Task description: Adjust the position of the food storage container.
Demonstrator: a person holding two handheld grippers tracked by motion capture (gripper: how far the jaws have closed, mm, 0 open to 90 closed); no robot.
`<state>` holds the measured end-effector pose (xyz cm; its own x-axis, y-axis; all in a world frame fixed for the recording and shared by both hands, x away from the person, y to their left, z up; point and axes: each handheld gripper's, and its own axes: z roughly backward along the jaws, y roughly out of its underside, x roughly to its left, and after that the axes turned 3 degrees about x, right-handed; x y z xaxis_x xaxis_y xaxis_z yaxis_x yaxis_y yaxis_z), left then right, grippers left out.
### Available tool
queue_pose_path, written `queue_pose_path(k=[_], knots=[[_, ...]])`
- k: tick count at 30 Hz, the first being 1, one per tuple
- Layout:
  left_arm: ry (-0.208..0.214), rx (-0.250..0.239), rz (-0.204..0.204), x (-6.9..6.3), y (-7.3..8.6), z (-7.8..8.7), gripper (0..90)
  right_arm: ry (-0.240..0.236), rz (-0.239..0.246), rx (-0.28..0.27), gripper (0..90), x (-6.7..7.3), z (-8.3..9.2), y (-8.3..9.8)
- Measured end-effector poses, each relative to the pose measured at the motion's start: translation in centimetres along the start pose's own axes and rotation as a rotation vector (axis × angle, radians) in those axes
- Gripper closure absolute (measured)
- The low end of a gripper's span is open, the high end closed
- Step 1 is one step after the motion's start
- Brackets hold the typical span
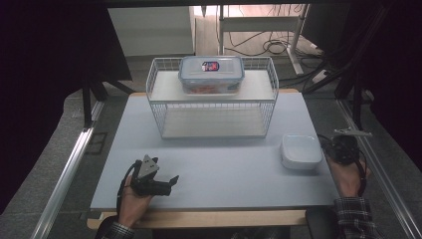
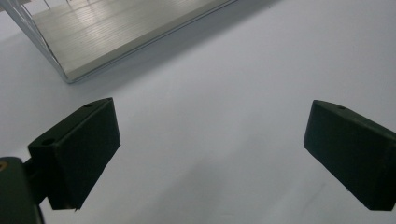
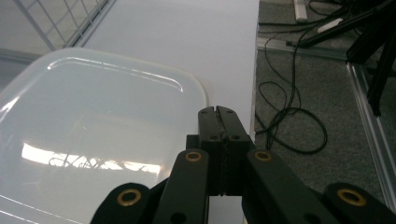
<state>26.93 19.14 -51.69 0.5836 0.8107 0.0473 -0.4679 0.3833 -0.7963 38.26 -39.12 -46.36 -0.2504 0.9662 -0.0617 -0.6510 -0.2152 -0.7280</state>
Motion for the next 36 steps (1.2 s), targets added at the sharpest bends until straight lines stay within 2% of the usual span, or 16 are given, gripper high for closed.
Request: queue_pose_path(k=[8, 13, 21, 36], knots=[[0.001, 0.003, -0.005, -0.1, 0.0, -0.1, 3.4, -0.039, -0.004, 0.009, 89.3, 0.2, -0.3, 0.3], [0.002, 0.005, -0.011, -0.1, 0.0, -0.1, 3.5, -0.093, 0.014, 0.014, 89.2, 1.6, -0.6, 0.1], [0.004, 0.009, -0.019, -0.3, 0.0, -0.2, 3.6, -0.146, 0.040, 0.019, 89.2, 3.2, -1.1, -0.2], [0.005, 0.011, -0.023, -0.4, 0.0, -0.3, 3.6, -0.226, 0.092, 0.028, 89.1, 6.5, -1.8, -0.8]])
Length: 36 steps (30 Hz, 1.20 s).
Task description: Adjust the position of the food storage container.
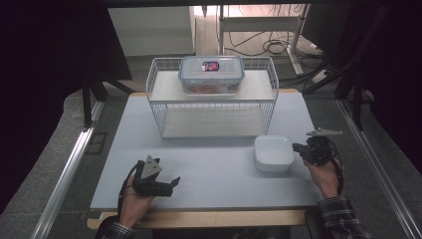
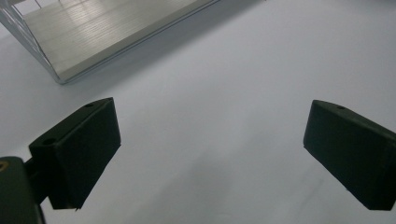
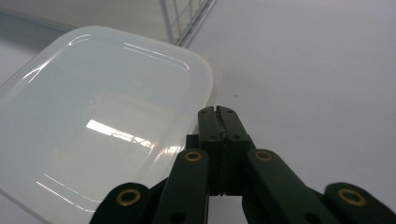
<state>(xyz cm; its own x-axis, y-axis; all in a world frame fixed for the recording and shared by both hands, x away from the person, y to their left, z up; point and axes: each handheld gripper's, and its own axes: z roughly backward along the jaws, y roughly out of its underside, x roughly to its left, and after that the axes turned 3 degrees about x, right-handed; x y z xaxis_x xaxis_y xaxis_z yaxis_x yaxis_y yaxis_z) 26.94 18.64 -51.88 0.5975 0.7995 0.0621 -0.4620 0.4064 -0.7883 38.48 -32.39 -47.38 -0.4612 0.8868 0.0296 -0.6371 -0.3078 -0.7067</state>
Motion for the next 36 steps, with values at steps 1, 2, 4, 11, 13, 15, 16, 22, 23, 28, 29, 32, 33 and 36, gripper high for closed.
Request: queue_pose_path(k=[1, 2, 4, 11, 13, 15, 16, 22, 23, 28, 29, 32, 33, 36], knots=[[0.000, 0.003, -0.004, 0.0, 0.0, 0.0, 3.6, -0.006, 0.005, 0.001, 89.1, 0.3, -0.1, -0.1], [0.001, 0.002, 0.000, 0.0, 0.0, 0.0, 3.6, -0.020, 0.012, 0.005, 89.1, 0.9, -0.5, -0.3], [0.001, 0.002, -0.001, 0.0, 0.0, 0.0, 3.7, -0.035, 0.021, 0.008, 89.1, 1.3, -0.8, -0.5], [0.002, 0.003, -0.003, 0.0, 0.0, 0.0, 3.6, -0.109, 0.054, 0.019, 89.1, 3.7, -1.9, -1.1], [0.002, 0.003, -0.003, 0.0, 0.0, 0.0, 3.6, -0.129, 0.066, 0.025, 89.1, 4.5, -2.2, -1.3], [0.002, 0.004, -0.003, 0.0, 0.0, 0.0, 3.7, -0.136, 0.067, 0.026, 89.1, 4.8, -2.3, -1.3], [0.002, 0.004, -0.003, 0.0, 0.0, 0.0, 3.6, -0.144, 0.074, 0.027, 89.1, 5.1, -2.4, -1.4], [0.004, 0.008, -0.008, -0.1, 0.0, -0.1, 3.7, -0.192, 0.097, 0.040, 89.0, 6.9, -2.8, -1.6], [0.004, 0.008, -0.010, -0.1, 0.0, -0.1, 3.7, -0.200, 0.102, 0.041, 89.0, 7.2, -2.9, -1.6], [0.006, 0.008, -0.008, -0.1, 0.0, -0.1, 3.7, -0.240, 0.135, 0.052, 89.0, 9.1, -3.5, -1.9], [0.006, 0.008, -0.008, -0.1, 0.0, -0.1, 3.7, -0.240, 0.135, 0.052, 89.0, 9.1, -3.5, -1.9], [0.009, 0.010, -0.003, -0.1, 0.0, -0.1, 3.7, -0.265, 0.165, 0.060, 88.3, 10.5, -3.8, -2.0], [0.011, 0.010, 0.000, -0.1, 0.0, -0.1, 3.7, -0.271, 0.173, 0.062, 88.2, 10.8, -3.9, -2.0], [0.013, 0.010, 0.001, -0.1, 0.0, -0.1, 3.7, -0.285, 0.182, 0.067, 87.9, 11.5, -4.1, -2.0]])
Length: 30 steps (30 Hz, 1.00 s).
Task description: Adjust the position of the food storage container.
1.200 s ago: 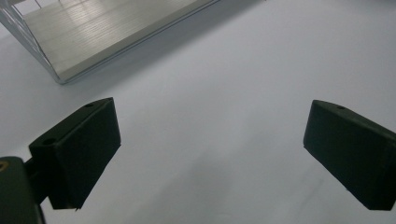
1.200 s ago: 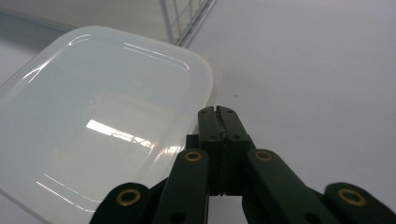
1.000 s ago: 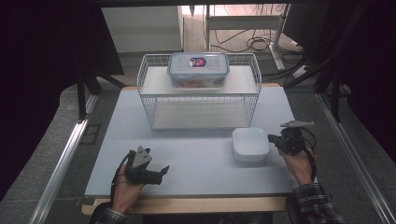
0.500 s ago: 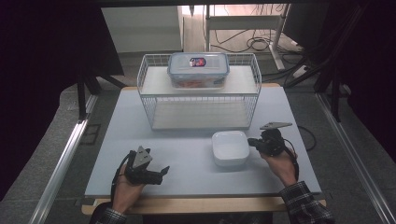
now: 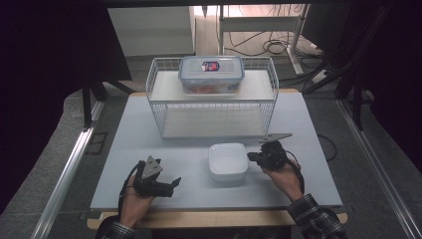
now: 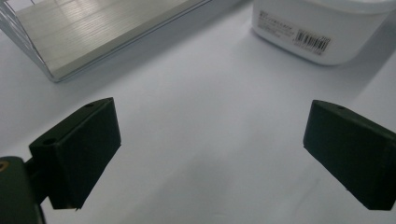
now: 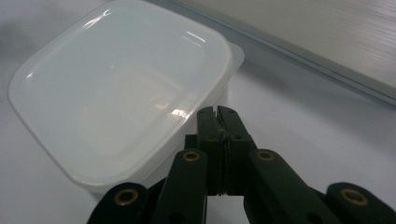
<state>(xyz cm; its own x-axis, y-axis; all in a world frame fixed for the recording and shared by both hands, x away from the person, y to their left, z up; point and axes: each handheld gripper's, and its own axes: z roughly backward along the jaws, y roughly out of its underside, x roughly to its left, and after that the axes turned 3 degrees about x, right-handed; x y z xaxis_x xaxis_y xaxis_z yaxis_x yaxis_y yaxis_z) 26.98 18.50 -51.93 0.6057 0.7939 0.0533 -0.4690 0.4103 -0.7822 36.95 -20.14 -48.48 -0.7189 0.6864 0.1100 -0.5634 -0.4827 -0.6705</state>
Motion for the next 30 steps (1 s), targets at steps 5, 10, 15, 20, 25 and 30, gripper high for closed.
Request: queue_pose_path(k=[5, 10, 15, 20, 25, 30], knots=[[0.002, -0.001, 0.002, 0.0, 0.0, 0.0, 3.7, -0.026, 0.039, 0.007, 87.9, 1.5, -0.9, -0.4], [0.005, 0.002, 0.002, 0.0, 0.0, 0.0, 3.7, -0.014, 0.071, 0.021, 85.8, 2.0, -1.0, -0.4], [0.009, -0.002, 0.015, 0.1, 0.1, 0.1, 3.7, 0.038, 0.088, -0.017, 73.3, 2.0, 0.1, 0.0], [0.010, 0.004, 0.028, 0.3, 0.2, 0.1, 4.3, 0.062, 0.110, -0.056, 59.0, 1.8, 1.2, 0.5], [0.010, 0.009, 0.031, 0.5, 0.2, 0.1, 4.5, 0.056, 0.119, -0.067, 34.2, 1.7, 1.9, 1.3], [0.012, 0.011, 0.028, 0.5, 0.3, 0.0, 4.5, 0.039, 0.105, -0.077, 17.9, 1.3, 2.2, 2.3]])
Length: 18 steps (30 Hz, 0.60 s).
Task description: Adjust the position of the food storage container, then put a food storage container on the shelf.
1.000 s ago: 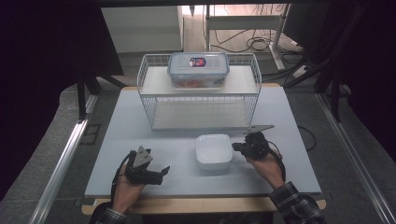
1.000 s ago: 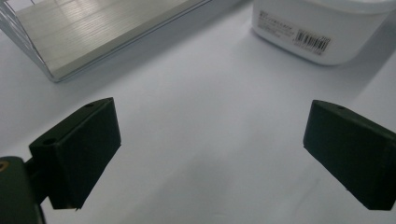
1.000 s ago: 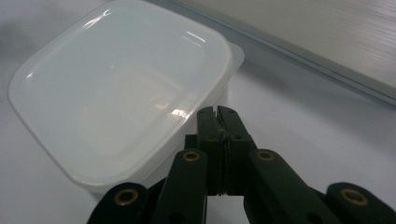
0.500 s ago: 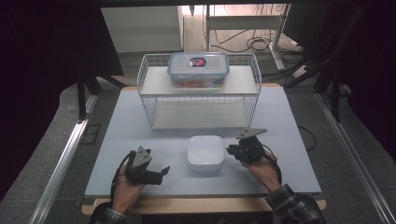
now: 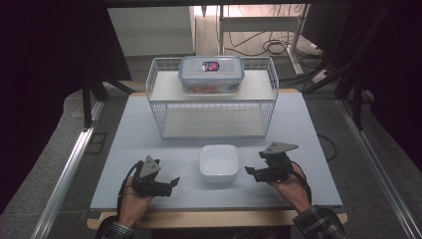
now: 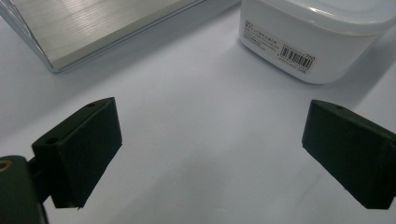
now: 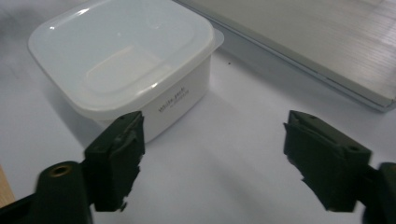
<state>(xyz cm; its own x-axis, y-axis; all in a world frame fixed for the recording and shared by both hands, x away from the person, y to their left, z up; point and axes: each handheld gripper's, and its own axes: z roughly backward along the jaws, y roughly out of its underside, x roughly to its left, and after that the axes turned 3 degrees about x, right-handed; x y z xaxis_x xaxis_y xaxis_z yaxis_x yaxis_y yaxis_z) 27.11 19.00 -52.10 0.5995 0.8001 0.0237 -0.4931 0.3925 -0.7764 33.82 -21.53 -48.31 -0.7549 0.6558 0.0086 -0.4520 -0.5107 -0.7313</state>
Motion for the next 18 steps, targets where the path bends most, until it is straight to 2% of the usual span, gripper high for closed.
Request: queue_pose_path(k=[4, 8, 14, 18], knots=[[0.001, -0.001, 0.001, 0.00, 0.01, 0.01, 4.4, -0.012, -0.003, -0.003, 10.4, -0.15, -0.23, 0.31], [0.001, 0.002, -0.001, -0.02, 0.03, -0.05, 4.4, -0.004, -0.001, 0.000, 4.8, -0.02, -0.49, 0.21], [0.001, 0.000, -0.001, 0.00, 0.03, -0.04, 4.4, 0.005, -0.020, 0.013, 1.7, -0.07, -0.59, 0.03], [0.001, 0.005, -0.006, -0.06, 0.02, -0.08, 4.4, -0.002, -0.022, 0.047, 0.5, 0.12, -0.59, -0.24]])
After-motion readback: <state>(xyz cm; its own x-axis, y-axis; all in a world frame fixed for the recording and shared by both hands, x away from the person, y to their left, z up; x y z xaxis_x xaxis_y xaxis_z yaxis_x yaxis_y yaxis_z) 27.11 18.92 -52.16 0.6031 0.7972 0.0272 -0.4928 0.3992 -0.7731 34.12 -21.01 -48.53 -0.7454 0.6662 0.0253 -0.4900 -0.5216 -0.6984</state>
